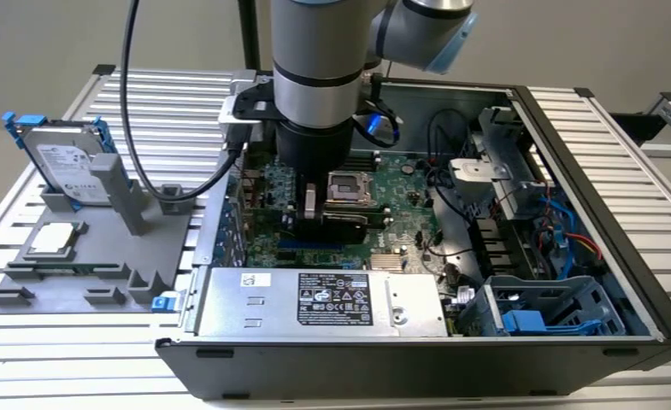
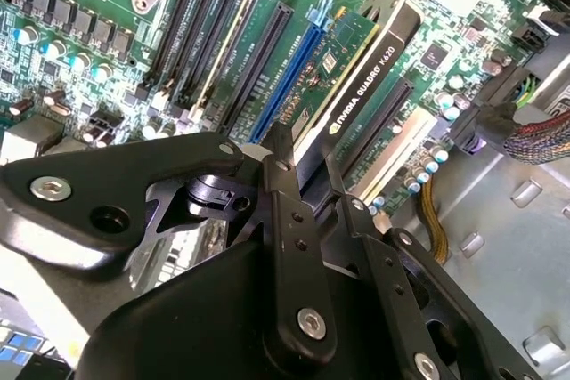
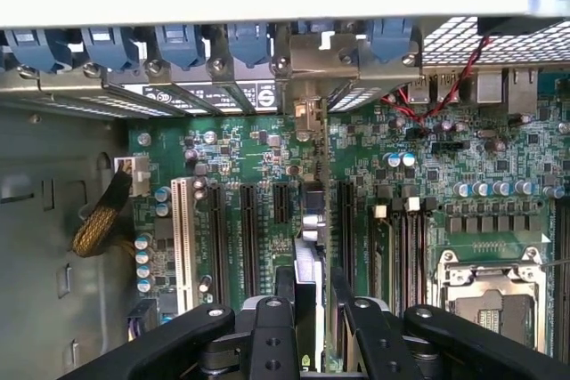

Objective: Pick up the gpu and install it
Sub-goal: 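Insert the gpu into the slot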

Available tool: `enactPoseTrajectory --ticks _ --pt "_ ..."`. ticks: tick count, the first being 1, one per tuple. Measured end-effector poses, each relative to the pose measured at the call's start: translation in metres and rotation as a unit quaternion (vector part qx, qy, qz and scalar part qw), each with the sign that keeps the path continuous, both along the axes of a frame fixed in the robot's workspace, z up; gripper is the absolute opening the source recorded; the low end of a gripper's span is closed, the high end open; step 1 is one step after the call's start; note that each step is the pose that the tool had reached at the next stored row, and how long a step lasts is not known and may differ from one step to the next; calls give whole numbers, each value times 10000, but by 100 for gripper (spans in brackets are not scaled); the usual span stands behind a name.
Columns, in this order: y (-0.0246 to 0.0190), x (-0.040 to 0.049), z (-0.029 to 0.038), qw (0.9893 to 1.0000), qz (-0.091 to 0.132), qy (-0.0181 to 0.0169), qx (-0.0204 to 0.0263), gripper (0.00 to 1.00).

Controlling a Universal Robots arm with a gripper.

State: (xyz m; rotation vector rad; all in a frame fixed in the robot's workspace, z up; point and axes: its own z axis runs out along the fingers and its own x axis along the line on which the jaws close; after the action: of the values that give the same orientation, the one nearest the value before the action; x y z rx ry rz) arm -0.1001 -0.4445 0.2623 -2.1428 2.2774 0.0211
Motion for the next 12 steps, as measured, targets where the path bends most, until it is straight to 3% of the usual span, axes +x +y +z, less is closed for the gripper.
enactPoseTrajectory --ticks 12 --pt "27 0 -44 10000 58 0 -1 0"
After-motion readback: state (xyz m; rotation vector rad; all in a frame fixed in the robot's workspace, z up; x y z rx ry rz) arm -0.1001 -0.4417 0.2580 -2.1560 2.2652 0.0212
